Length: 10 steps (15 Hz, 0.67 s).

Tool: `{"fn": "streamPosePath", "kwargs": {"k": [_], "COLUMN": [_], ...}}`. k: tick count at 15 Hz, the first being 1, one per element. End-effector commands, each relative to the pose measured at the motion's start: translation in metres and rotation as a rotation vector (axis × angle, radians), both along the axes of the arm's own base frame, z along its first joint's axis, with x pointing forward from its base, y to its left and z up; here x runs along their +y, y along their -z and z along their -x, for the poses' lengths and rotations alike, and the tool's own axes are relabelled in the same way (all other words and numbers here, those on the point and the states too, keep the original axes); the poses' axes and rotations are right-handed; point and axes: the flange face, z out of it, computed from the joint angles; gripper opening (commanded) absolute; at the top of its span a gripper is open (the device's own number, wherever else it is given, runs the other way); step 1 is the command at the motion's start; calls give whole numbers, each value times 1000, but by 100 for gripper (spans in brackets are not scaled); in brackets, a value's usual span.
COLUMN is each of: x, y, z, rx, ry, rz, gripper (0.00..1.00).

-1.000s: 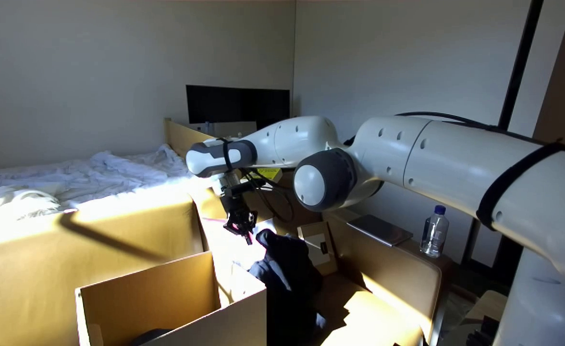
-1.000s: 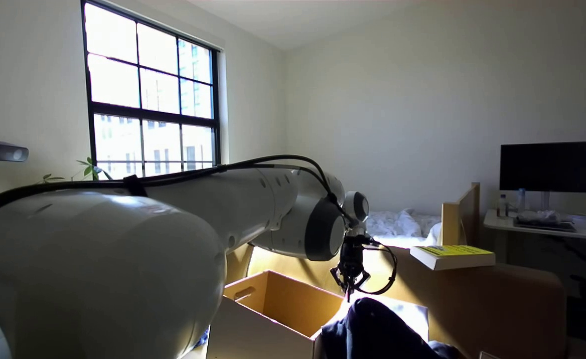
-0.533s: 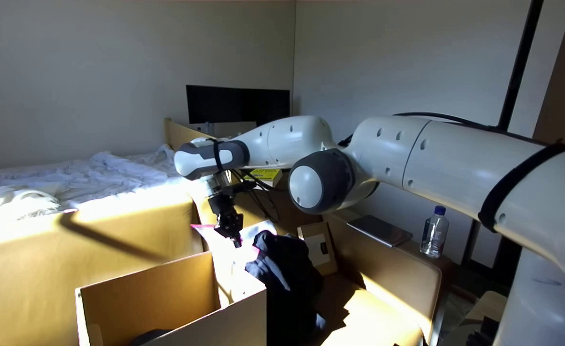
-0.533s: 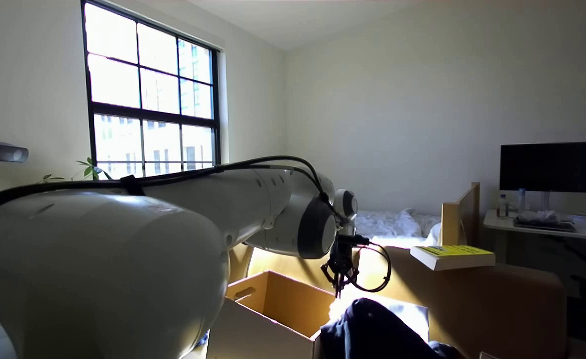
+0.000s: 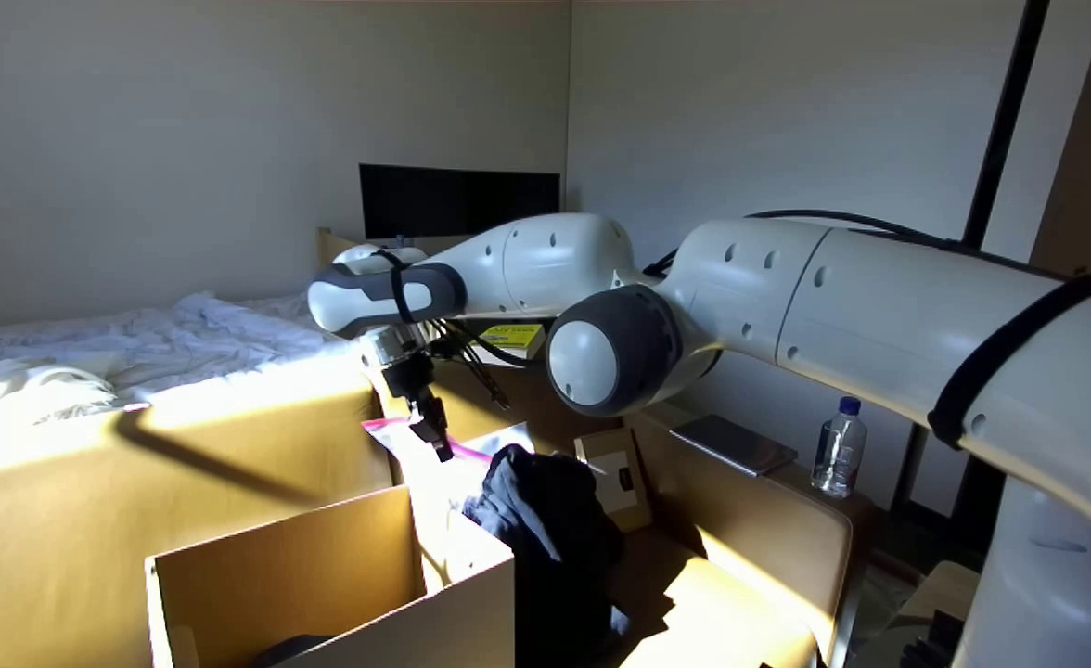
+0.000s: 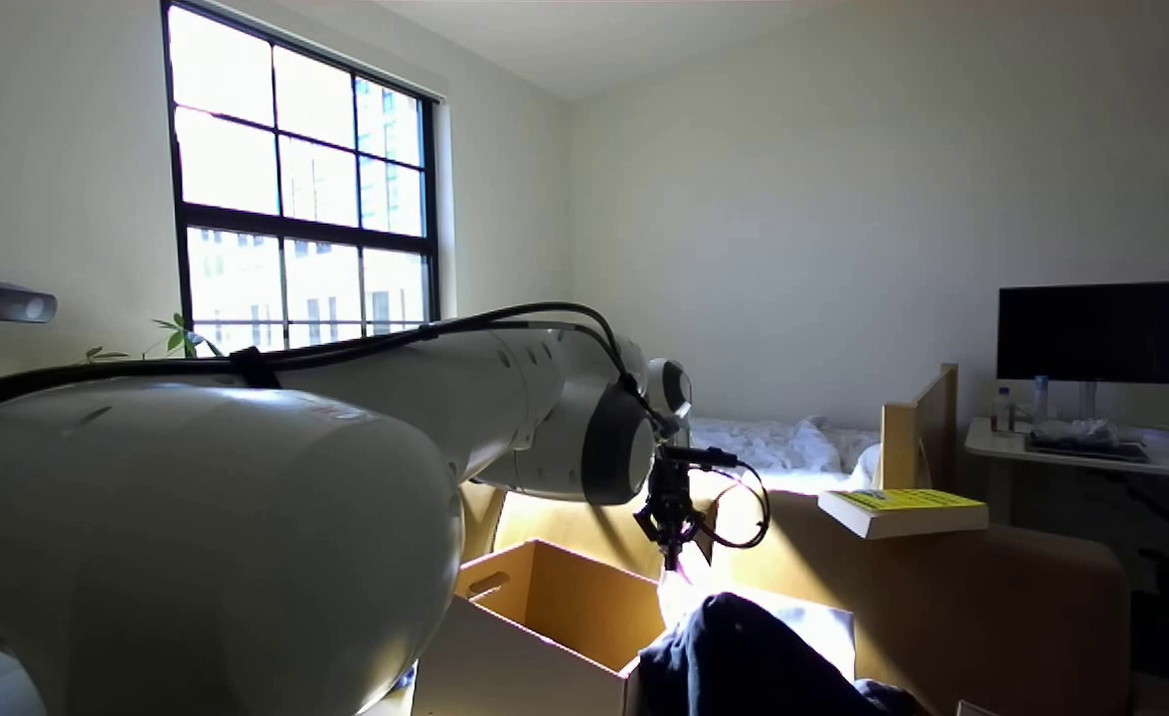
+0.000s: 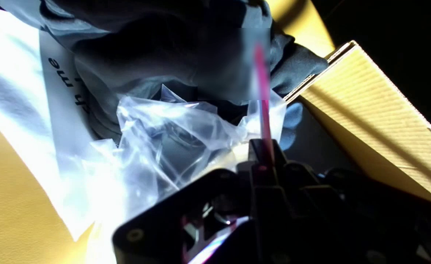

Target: Pick up the plastic and put it in the box

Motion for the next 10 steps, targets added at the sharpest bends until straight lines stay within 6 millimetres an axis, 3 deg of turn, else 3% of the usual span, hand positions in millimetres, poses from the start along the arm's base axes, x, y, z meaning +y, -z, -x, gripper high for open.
{"fn": "streamPosePath", "kwargs": {"k": [1,5,10], "x": [5,40,117], "y": [-22,-35,-57], "z": [-7,-3,19], "rx": [-20,-25,-52], "ry": [-193,-383,-568], "rz": [-18,-4,132], "gripper": [1,1,1]}}
